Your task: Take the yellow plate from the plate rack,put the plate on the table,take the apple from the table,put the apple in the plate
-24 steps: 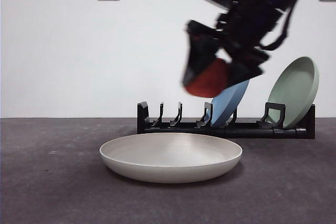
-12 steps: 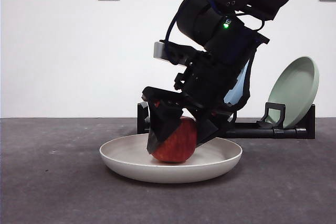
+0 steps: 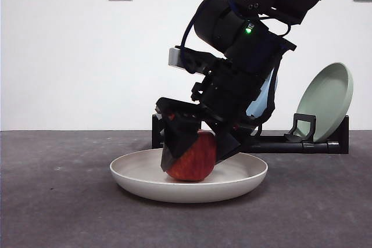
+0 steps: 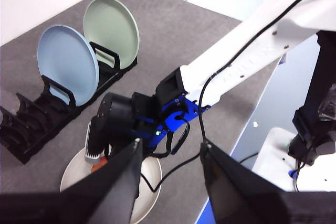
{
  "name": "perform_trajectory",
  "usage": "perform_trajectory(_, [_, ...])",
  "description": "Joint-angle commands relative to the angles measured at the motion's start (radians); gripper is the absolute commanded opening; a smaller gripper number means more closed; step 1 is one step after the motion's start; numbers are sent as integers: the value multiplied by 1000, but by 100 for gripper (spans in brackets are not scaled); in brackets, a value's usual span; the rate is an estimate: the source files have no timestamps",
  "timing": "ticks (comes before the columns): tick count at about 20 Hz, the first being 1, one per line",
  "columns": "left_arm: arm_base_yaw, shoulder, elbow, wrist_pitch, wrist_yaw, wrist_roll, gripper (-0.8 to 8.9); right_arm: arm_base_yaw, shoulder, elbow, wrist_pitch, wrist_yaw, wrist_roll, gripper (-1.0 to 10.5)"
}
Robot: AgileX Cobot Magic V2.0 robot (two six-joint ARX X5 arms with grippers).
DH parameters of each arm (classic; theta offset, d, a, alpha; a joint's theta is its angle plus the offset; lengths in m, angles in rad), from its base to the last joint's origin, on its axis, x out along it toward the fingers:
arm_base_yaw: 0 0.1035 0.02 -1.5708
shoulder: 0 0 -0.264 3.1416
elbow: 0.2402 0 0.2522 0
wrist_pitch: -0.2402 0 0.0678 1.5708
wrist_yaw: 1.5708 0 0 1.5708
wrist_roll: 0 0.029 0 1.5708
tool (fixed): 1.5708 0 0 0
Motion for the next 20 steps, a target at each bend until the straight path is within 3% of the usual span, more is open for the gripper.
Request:
perform_trajectory(1, [0,-1,-2,-7,-2,-3,188,0,-18,-4,14,3,10,630])
perform_trajectory(7, [0,-1,-2,-69,-2,-3,188,0,-227,-4,-85,1,11,629])
perform_trajectory(16, [0,-1,-2,-207,0,5,188,0,-771,-4,-712,-9,11,626])
perform_trajectory(20, [0,-1,-2,-287,3,4,188,0,-916,-4,-881,-9,11,626])
